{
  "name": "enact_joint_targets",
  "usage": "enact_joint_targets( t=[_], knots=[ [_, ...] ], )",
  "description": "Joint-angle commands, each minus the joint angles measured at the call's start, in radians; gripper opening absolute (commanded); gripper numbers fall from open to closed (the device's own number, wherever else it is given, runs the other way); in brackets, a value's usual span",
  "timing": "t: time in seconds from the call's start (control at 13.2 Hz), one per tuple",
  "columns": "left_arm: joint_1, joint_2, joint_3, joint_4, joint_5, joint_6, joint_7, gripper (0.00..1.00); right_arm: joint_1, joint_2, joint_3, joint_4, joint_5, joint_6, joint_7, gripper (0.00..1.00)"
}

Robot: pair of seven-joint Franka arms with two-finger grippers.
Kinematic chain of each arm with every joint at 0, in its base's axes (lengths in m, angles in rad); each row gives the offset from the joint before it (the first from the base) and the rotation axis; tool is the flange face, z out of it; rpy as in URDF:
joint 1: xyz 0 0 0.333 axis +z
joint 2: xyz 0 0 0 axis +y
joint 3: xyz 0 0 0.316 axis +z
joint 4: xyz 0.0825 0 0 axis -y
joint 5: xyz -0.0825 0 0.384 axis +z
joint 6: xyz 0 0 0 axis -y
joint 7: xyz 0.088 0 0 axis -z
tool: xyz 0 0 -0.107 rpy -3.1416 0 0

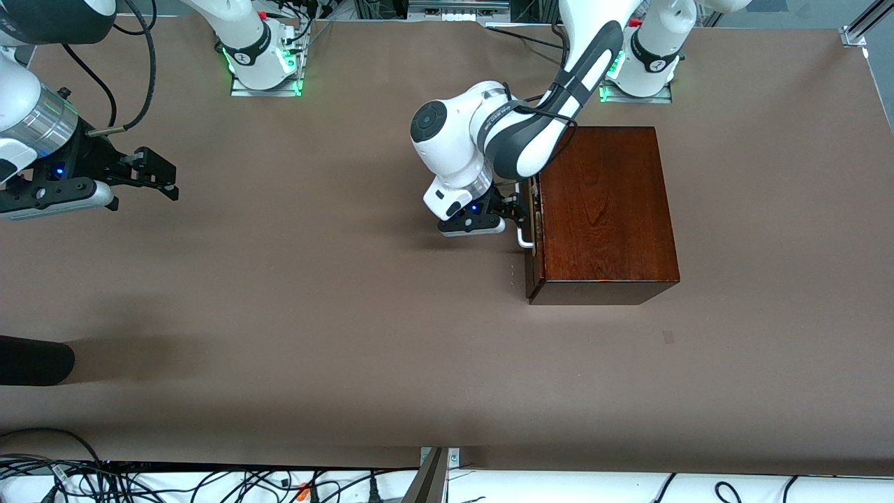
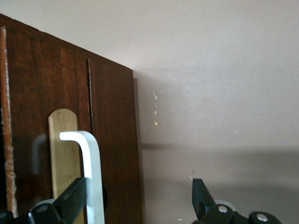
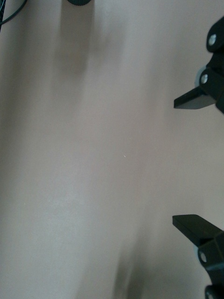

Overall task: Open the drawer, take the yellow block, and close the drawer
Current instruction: 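Grasp the white drawer handle with the left gripper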

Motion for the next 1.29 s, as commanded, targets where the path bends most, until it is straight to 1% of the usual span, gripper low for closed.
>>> enact_joint_targets(
  t=[0.0,0.23,0.45,0.61,0.76,0.83,1.06,1.21],
  knots=[
    [-0.004,0.009,0.007,0.024,0.026,-0.02,0.003,1.0,-0.01,-0.017,0.009,-0.015,0.001,0.007,-0.007,1.0],
    [-0.003,0.006,0.011,0.024,0.027,-0.069,0.003,1.0,-0.01,-0.017,0.009,-0.015,0.001,0.007,-0.007,1.0],
    [-0.001,0.009,0.011,0.024,0.027,-0.072,-0.003,1.0,-0.01,-0.017,0.007,-0.015,0.001,0.007,-0.007,1.0],
    [-0.01,0.018,0.009,0.027,0.03,-0.06,-0.021,1.0,-0.01,-0.017,0.007,-0.015,0.001,0.007,-0.007,1.0],
    [0.003,0.026,0.007,0.024,0.062,-0.06,-0.025,1.0,-0.01,-0.017,0.007,-0.015,0.001,0.007,-0.007,1.0],
    [0.002,0.03,0.006,0.026,0.053,-0.057,-0.028,1.0,-0.01,-0.017,0.007,-0.015,0.001,0.007,-0.007,1.0],
    [-0.01,0.059,0.003,0.035,0.035,0.012,-0.086,1.0,-0.01,-0.017,0.006,-0.015,0.001,0.006,-0.007,1.0],
    [-0.01,0.062,-0.002,0.035,0.021,0.014,-0.101,1.0,-0.011,-0.017,0.006,-0.015,0.001,0.005,-0.007,1.0]
  ],
)
